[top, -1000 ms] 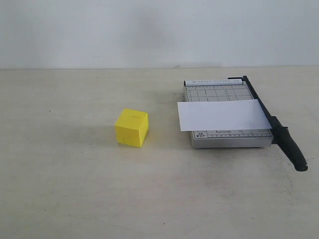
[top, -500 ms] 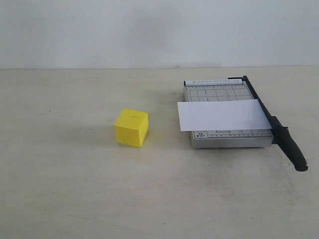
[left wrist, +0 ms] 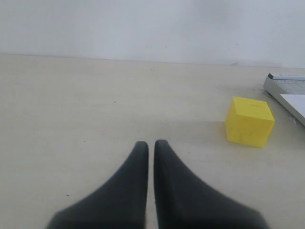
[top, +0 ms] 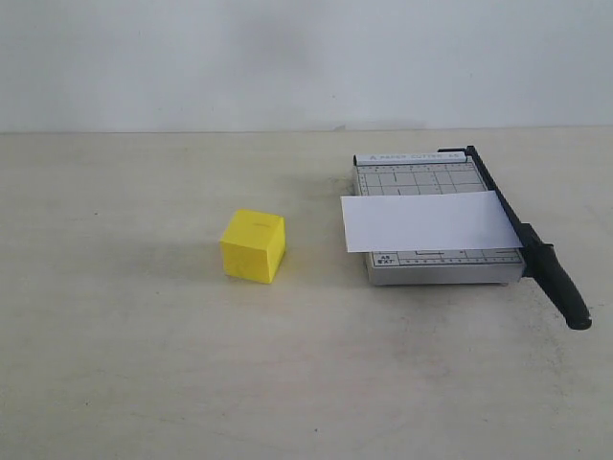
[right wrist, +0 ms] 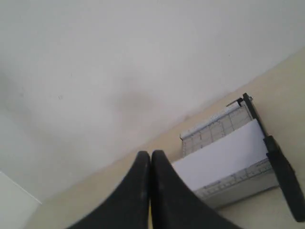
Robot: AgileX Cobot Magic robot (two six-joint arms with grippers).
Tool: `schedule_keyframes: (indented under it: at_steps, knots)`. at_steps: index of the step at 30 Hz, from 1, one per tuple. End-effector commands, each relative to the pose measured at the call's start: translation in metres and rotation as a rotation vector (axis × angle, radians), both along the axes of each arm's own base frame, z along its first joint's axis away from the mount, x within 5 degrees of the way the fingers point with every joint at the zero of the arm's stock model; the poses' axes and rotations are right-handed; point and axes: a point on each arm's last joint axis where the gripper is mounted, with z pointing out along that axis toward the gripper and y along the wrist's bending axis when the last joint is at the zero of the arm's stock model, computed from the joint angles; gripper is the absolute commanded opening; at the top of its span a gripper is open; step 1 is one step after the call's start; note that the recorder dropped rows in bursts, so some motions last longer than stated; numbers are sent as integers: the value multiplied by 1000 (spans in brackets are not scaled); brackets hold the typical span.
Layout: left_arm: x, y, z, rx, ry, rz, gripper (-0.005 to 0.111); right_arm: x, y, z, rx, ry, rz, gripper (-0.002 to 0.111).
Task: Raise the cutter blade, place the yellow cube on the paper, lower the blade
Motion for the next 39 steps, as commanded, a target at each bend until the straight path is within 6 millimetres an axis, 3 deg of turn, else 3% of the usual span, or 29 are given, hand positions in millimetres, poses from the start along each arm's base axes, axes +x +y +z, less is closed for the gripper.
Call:
schedule_keyframes:
  at_steps: [1, 8, 10, 12, 14, 16, 19, 24, 31, 39]
  knots:
    - [0, 0, 0, 1, -8, -2, 5, 7, 0, 9, -334, 182, 47, 0]
    - [0, 0, 0, 1, -8, -2, 5, 54, -3, 42, -500, 423, 57, 4]
    - [0, 0, 0, 1, -8, -2, 5, 74, -1, 50, -543, 514, 97, 16]
    - [0, 0, 0, 1, -8, -2, 5, 92, 0, 53, -561, 599, 134, 35]
    - [0, 0, 0, 1, -8, -2, 5, 116, 2, 54, -569, 669, 155, 61]
    - [0, 0, 0, 1, -8, -2, 5, 139, 4, 52, -570, 730, 173, 71]
    - [0, 0, 0, 1, -10, -2, 5, 167, 4, 41, -622, 824, 218, 62]
    - [0, 0, 0, 1, -10, -2, 5, 199, 7, 12, -682, 966, 312, 63]
    - [0, 0, 0, 1, -10, -2, 5, 224, 7, -35, -751, 1079, 403, 63]
    - [0, 0, 0, 1, -10, -2, 5, 242, 4, -72, -822, 1115, 426, 63]
